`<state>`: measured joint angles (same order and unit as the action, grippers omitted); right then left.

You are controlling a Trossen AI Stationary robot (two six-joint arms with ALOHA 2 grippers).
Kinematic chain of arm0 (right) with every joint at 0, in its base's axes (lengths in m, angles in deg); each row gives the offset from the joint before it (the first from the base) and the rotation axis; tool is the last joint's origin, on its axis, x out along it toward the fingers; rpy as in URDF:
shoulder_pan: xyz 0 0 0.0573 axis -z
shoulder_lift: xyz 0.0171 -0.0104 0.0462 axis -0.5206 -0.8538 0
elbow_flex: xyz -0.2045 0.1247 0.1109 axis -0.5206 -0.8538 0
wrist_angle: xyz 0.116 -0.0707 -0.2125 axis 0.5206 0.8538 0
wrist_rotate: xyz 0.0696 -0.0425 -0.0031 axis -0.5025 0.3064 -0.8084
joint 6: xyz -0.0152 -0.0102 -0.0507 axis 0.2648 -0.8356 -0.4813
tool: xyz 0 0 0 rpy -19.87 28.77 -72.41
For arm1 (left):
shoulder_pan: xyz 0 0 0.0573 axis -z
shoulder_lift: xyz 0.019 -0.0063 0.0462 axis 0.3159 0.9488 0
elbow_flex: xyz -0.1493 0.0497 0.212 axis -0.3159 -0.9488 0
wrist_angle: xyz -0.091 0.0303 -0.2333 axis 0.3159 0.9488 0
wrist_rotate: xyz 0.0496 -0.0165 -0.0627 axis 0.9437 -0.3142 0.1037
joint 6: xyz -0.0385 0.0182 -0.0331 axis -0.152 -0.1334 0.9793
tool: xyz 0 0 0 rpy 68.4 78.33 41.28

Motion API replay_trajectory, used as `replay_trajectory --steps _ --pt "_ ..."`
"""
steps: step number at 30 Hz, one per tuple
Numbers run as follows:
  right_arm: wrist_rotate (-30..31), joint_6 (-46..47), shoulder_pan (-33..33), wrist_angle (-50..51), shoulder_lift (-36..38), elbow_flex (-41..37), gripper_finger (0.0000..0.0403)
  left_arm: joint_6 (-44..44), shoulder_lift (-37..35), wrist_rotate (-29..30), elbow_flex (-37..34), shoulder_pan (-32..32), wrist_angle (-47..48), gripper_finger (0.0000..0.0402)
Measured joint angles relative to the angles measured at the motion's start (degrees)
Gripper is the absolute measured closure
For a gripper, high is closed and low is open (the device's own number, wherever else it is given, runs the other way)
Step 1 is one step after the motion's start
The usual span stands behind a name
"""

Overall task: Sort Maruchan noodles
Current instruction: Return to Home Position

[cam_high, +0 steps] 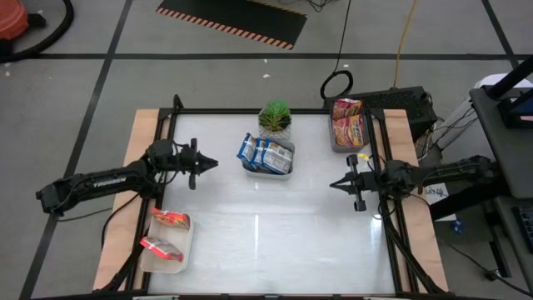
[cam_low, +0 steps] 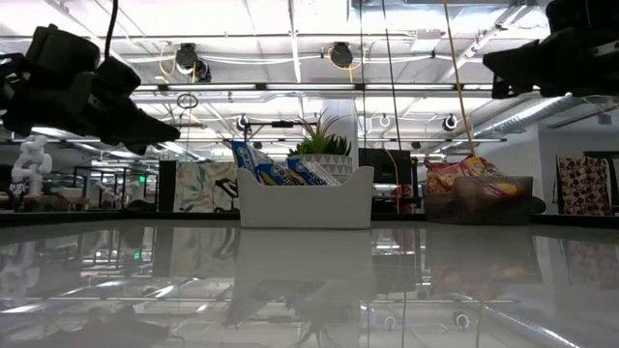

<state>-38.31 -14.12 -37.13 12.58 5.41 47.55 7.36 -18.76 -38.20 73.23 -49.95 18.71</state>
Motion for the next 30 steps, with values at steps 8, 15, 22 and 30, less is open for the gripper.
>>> replay_trajectory --steps 8,15,22,30 --pt "0.0 -0.4 0.5 5.6 7.7 -0.1 0.0403 0.0 -3.6 -2.4 0.0 -2.4 5.0 0.0357" --pt "3.4 -1.9 0.5 18.6 15.4 2.3 0.0403 1.5 -3.7 -2.4 0.0 -2.5 5.7 0.0357" --pt "4.6 -0.6 0.5 27.6 19.1 5.4 0.0403 1.8 -3.9 -2.3 0.0 -2.6 5.8 0.0357" --pt "7.1 -1.1 1.6 18.5 18.3 -0.2 0.0403 3.0 -4.4 -2.0 0.1 -2.5 5.5 0.0357"
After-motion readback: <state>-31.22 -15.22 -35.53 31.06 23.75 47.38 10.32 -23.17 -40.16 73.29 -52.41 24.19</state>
